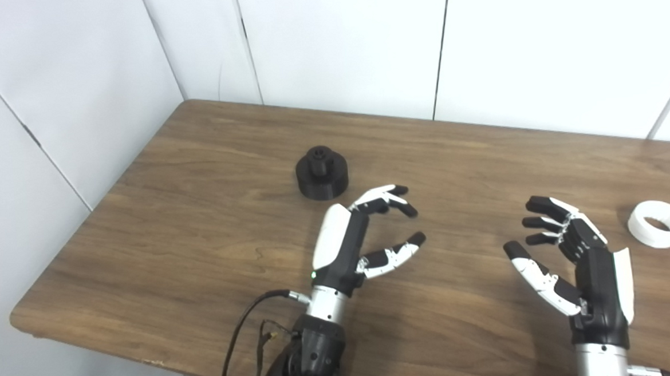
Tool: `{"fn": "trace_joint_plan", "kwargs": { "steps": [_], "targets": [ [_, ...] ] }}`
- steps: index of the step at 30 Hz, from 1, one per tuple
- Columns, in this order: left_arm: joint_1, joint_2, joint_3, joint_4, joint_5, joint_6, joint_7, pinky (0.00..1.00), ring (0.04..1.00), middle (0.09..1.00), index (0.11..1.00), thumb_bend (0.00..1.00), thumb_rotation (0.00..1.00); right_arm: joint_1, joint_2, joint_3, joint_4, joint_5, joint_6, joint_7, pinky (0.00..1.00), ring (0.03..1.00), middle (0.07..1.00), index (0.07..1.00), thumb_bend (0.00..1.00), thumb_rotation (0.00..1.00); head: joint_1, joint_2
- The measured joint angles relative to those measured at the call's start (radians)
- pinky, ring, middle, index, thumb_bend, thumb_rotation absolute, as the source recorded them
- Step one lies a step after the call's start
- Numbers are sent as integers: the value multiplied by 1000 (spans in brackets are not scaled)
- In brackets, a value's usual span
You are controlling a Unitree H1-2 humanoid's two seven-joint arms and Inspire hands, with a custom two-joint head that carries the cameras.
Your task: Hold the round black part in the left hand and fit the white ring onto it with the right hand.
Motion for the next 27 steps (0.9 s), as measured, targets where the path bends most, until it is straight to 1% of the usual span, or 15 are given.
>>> {"fn": "trace_joint_plan", "kwargs": {
  "steps": [1, 3, 4, 6, 9, 12, 14, 16, 21, 27],
  "targets": [
    [-2, 12, 3, -6, 15, 7, -1, 707, 784, 787, 739, 590, 298, 0, 0, 0, -1, 0, 0, 0, 534, 656, 724, 713, 663, 326, 0, 3],
    [-21, 64, 33, -18, 53, 24, 1, 684, 778, 788, 745, 630, 322, 0, 0, -1, -1, 0, 1, -2, 539, 658, 724, 715, 661, 323, 3, 0],
    [-29, 79, 45, -21, 65, 35, 3, 678, 780, 792, 751, 645, 338, 0, 0, -2, -1, 1, 1, -2, 541, 659, 725, 717, 656, 321, 6, -2],
    [-48, 111, 72, -23, 77, 62, 13, 690, 799, 811, 770, 669, 353, 0, -1, -6, -1, 1, 0, -2, 542, 658, 724, 719, 650, 322, 8, -3],
    [-58, 121, 77, -24, 94, 77, 18, 727, 838, 848, 811, 698, 369, -1, -4, -7, 2, 1, -2, -2, 540, 656, 720, 717, 654, 321, 8, -5],
    [-60, 120, 78, -28, 103, 110, 12, 737, 860, 877, 841, 725, 408, -4, -4, -4, 4, 1, -6, -3, 546, 662, 720, 716, 659, 327, 8, -8],
    [-64, 125, 84, -31, 104, 128, 8, 740, 868, 890, 852, 732, 394, -4, -4, -4, 4, 2, -11, -3, 546, 664, 723, 717, 659, 325, 8, -8],
    [-73, 137, 96, -37, 103, 145, 2, 765, 891, 912, 870, 743, 405, -5, -4, -4, 4, 3, -15, -3, 540, 664, 724, 716, 664, 332, 8, -8],
    [-107, 170, 115, -52, 102, 171, 0, 797, 918, 934, 894, 754, 411, -5, -5, -6, 5, 3, -15, -3, 545, 664, 723, 716, 665, 338, 12, -9],
    [-121, 186, 121, -51, 98, 188, -1, 834, 941, 945, 906, 750, 403, -5, -5, -6, 5, 5, -17, -3, 543, 662, 722, 715, 668, 338, 14, -5]
  ]
}}
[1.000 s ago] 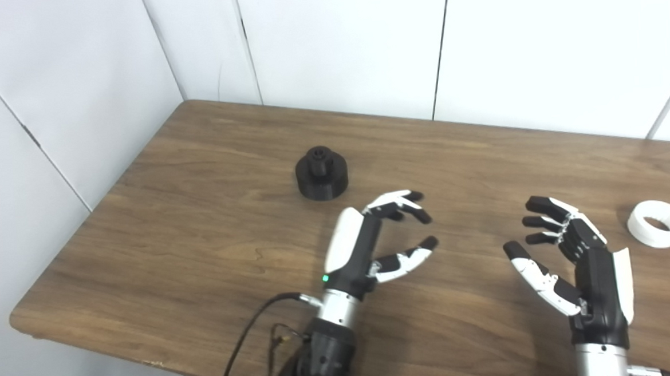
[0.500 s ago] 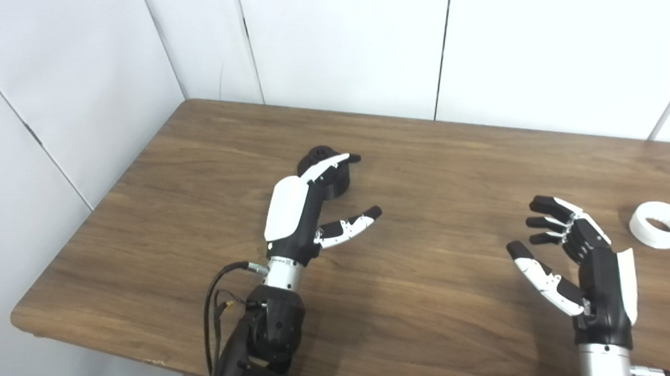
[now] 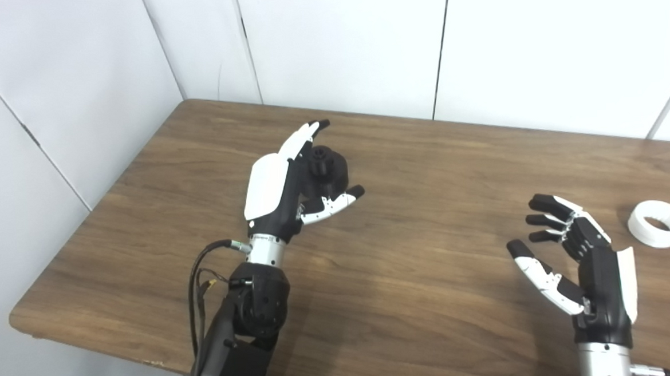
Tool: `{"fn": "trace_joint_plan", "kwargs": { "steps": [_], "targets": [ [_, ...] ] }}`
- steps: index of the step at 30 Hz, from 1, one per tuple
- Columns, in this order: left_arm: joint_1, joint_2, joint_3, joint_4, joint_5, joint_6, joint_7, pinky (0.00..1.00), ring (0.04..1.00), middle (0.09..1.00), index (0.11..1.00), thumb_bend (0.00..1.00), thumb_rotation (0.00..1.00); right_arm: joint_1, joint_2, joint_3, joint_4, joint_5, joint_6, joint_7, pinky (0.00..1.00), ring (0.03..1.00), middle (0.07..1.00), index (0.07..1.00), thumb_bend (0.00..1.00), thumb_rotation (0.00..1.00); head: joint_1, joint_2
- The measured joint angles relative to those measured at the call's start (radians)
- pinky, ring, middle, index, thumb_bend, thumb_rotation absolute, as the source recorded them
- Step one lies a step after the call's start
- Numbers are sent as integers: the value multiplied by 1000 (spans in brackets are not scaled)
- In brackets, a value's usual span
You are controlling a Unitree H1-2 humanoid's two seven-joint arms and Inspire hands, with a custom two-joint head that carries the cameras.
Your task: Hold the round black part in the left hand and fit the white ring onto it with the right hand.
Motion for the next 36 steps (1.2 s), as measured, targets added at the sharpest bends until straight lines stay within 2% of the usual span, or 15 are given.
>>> {"fn": "trace_joint_plan", "kwargs": {
  "steps": [7, 13, 15, 20, 25, 29, 36],
  "targets": [
    [-42, 34, 11, 40, 3, 33, 0, 835, 961, 957, 920, 756, 406, 0, -1, 0, 0, 11, -3, 0, 533, 655, 720, 715, 659, 303, 2, 2],
    [-63, 70, 5, 82, 11, 64, -6, 838, 969, 960, 933, 796, 452, 0, -3, 0, 0, 13, -4, 1, 532, 654, 720, 717, 667, 331, -2, 5],
    [-74, 84, 2, 100, 14, 72, -9, 869, 979, 966, 935, 809, 467, 0, -4, 0, 0, 13, -4, 1, 529, 652, 720, 716, 663, 323, -2, 5],
    [-95, 107, -10, 123, 25, 107, -35, 988, 999, 996, 945, 862, 508, 0, -4, 0, -1, 14, -4, 1, 538, 658, 725, 718, 653, 323, 0, 5],
    [-110, 126, -36, 135, 38, 161, -85, 1000, 1000, 1000, 952, 907, 527, 0, -4, 1, -1, 14, -3, 1, 527, 650, 721, 715, 661, 321, -2, 8],
    [-117, 149, -50, 143, 48, 192, -115, 994, 1000, 1000, 945, 987, 548, 1, -5, 0, -1, 15, -2, 1, 528, 647, 722, 714, 657, 319, -3, 9],
    [-132, 178, -79, 177, 73, 233, -144, 997, 1000, 1000, 946, 1000, 582, 1, -5, 0, -2, 14, -2, 1, 529, 652, 725, 719, 656, 342, -3, 14]
  ]
}}
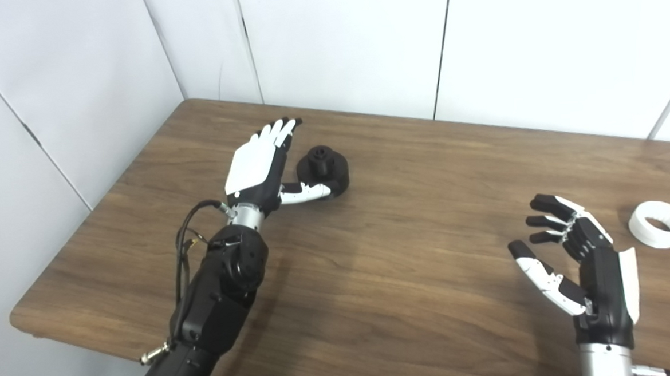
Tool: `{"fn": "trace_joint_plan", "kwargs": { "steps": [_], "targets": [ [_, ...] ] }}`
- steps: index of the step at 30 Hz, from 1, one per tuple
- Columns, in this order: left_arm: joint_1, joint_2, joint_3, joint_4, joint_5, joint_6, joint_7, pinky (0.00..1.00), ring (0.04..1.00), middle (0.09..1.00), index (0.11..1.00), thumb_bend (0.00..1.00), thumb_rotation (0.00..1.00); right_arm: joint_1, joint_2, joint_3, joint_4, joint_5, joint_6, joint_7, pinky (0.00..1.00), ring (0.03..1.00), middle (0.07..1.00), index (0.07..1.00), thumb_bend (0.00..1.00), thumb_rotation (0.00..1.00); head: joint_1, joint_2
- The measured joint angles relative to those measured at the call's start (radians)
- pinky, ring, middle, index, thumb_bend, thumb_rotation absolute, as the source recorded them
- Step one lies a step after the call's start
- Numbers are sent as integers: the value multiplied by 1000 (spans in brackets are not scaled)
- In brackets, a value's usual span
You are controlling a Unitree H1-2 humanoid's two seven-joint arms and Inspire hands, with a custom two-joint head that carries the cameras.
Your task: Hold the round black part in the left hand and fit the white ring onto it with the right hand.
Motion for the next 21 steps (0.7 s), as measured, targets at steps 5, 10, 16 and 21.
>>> {"fn": "trace_joint_plan", "kwargs": {
  "steps": [5, 10, 16, 21],
  "targets": [
    [-15, 5, -19, 25, 16, 30, -12, 1000, 1000, 1000, 947, 1000, 598, 0, 0, 0, -1, 0, 1, 3, 528, 651, 723, 717, 661, 349, 0, 2],
    [-20, 20, -35, 44, 43, 61, -18, 1000, 1000, 1000, 953, 1000, 619, 1, -1, 0, -2, 0, 4, 4, 520, 645, 723, 717, 655, 335, -2, 2],
    [-44, 37, -47, 89, 54, 85, -30, 1000, 1000, 1000, 958, 1000, 607, 1, -2, 0, -3, 1, 5, 9, 534, 648, 723, 715, 656, 338, -5, 5],
    [-53, 37, -68, 108, 58, 107, -37, 1000, 1000, 1000, 959, 1000, 623, 2, -2, 0, -6, 1, 20, 10, 524, 644, 725, 715, 654, 341, -5, 8]
  ]
}}
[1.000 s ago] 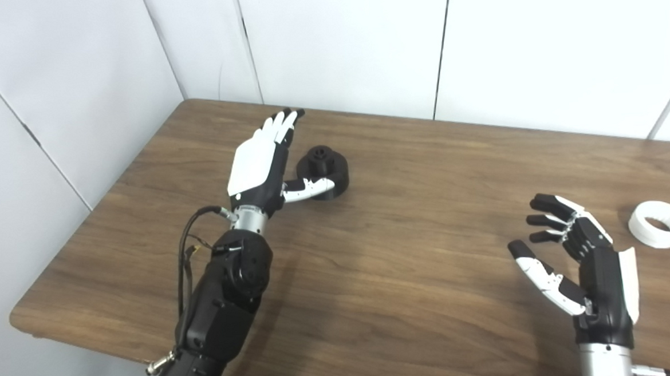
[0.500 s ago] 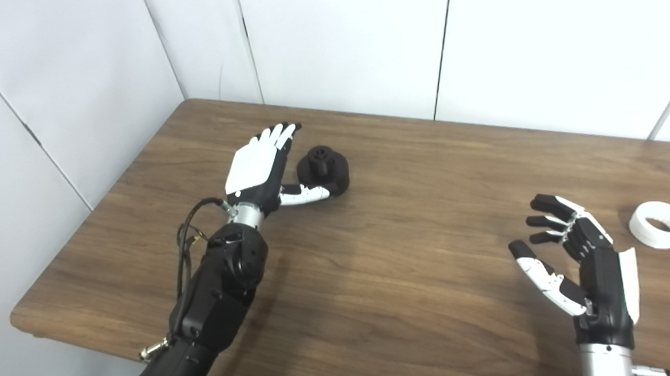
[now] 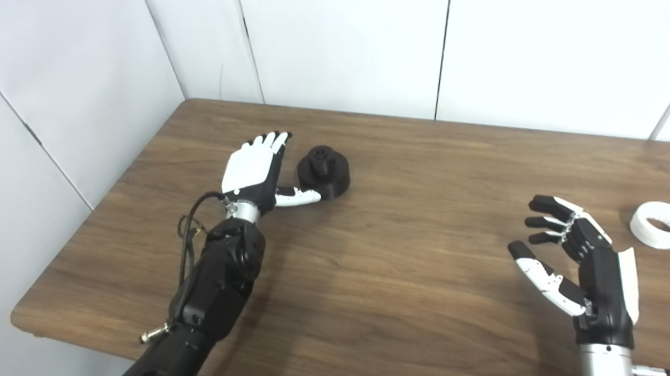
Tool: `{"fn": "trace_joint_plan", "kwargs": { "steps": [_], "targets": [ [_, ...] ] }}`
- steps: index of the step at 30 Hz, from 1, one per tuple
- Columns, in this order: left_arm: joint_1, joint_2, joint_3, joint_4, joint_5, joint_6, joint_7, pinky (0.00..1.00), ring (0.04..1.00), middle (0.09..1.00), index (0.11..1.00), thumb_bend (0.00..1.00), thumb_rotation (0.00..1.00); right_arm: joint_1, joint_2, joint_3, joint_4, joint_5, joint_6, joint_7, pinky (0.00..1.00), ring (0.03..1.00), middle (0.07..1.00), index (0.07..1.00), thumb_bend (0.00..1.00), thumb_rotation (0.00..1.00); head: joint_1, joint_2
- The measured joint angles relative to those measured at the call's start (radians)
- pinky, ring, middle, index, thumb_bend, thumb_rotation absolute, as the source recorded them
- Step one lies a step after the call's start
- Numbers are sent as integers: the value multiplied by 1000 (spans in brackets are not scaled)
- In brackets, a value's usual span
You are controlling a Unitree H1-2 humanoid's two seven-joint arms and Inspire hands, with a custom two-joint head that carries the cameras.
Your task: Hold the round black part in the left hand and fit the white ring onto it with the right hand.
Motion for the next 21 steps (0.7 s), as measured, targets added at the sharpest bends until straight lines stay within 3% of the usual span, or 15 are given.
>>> {"fn": "trace_joint_plan", "kwargs": {
  "steps": [21],
  "targets": [
    [-32, 16, -48, 59, 24, 36, -13, 1000, 1000, 1000, 869, 1000, 594, 7, -3, -3, -11, 0, 7, 2, 487, 612, 720, 704, 650, 342, -9, 12]
  ]
}}
